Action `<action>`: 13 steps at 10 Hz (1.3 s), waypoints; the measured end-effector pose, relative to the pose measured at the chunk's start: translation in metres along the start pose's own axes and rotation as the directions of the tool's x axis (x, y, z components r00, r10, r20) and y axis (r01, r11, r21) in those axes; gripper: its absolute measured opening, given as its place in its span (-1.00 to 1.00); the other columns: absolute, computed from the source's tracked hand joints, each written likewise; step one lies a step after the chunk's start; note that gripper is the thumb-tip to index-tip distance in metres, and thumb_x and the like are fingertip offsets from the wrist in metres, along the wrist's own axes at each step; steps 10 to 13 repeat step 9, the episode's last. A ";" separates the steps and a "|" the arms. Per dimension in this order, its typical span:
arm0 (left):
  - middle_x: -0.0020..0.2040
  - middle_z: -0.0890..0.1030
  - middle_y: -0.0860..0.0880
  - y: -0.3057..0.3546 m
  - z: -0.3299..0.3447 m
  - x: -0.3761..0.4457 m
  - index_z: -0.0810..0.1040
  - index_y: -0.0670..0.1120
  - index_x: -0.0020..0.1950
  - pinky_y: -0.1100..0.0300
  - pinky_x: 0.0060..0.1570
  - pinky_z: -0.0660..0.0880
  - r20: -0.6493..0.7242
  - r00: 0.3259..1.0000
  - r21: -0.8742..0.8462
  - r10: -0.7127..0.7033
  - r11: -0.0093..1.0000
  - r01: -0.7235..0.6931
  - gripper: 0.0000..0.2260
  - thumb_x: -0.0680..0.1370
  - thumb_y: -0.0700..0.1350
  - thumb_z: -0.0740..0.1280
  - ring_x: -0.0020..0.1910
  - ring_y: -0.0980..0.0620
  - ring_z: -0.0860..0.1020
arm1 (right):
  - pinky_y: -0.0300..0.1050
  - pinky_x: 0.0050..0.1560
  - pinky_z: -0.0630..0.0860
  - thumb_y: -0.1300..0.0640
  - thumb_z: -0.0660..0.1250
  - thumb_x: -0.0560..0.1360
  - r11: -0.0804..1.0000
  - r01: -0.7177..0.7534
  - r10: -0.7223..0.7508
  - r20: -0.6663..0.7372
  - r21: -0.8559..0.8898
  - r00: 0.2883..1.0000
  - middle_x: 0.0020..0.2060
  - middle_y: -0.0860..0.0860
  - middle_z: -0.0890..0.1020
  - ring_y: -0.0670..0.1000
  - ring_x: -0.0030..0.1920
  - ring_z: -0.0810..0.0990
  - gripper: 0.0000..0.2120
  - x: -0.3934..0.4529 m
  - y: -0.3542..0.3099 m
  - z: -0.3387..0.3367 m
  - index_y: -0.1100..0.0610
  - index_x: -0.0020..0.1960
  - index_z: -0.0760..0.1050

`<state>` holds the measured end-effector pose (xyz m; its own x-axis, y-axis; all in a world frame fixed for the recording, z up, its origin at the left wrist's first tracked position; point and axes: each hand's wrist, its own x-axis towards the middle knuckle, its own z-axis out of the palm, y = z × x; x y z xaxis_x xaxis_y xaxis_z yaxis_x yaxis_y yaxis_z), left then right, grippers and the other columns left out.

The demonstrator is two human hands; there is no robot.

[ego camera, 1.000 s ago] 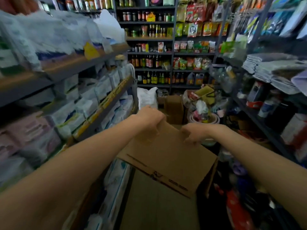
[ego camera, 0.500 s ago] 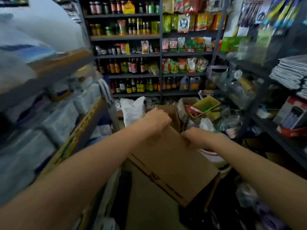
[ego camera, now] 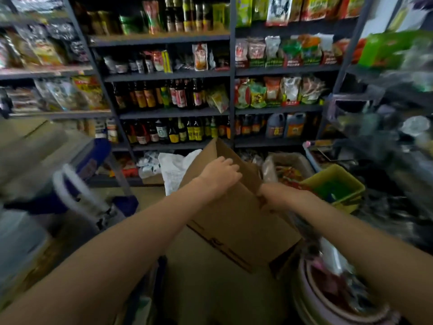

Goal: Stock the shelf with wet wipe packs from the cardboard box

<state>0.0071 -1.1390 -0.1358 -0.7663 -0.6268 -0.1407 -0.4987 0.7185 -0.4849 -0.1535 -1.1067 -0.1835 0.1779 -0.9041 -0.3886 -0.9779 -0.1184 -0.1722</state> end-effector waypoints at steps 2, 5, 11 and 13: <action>0.34 0.41 -0.07 -0.105 0.087 0.164 0.40 -0.08 0.34 0.09 0.29 0.27 0.048 0.998 0.003 0.040 0.999 -0.040 -0.67 0.56 -0.20 0.23 0.33 -0.08 0.34 | 0.03 0.12 0.53 0.14 0.27 0.50 0.999 0.008 -0.009 0.037 0.034 0.999 0.09 0.06 0.58 0.07 0.06 0.55 -0.79 0.189 0.050 -0.050 0.10 0.13 0.53; 0.32 0.44 -0.08 -0.174 0.188 0.405 0.45 -0.10 0.30 0.10 0.22 0.31 0.217 0.964 -0.040 0.157 0.988 -0.152 -0.68 0.55 -0.17 0.25 0.29 -0.09 0.38 | -0.14 -0.01 0.46 0.15 0.17 0.58 0.956 -0.155 0.159 0.002 0.247 0.987 0.12 0.08 0.58 0.06 0.06 0.57 -0.76 0.363 0.186 -0.129 0.17 0.20 0.48; 0.26 0.44 -0.17 -0.163 0.315 0.634 0.46 -0.18 0.26 0.06 0.23 0.32 0.331 0.882 -0.330 0.334 0.917 -0.224 -0.72 0.57 -0.26 0.15 0.28 -0.14 0.37 | -0.09 -0.11 0.57 0.17 0.21 0.57 0.748 -0.368 0.299 0.214 0.553 0.930 -0.18 0.02 0.59 -0.02 -0.22 0.60 -0.89 0.582 0.372 -0.104 0.11 -0.07 0.50; 0.26 0.44 -0.17 -0.163 0.315 0.634 0.46 -0.18 0.26 0.06 0.23 0.32 0.331 0.882 -0.330 0.334 0.917 -0.224 -0.72 0.57 -0.26 0.15 0.28 -0.14 0.37 | -0.09 -0.11 0.57 0.17 0.21 0.57 0.748 -0.368 0.299 0.214 0.553 0.930 -0.18 0.02 0.59 -0.02 -0.22 0.60 -0.89 0.582 0.372 -0.104 0.11 -0.07 0.50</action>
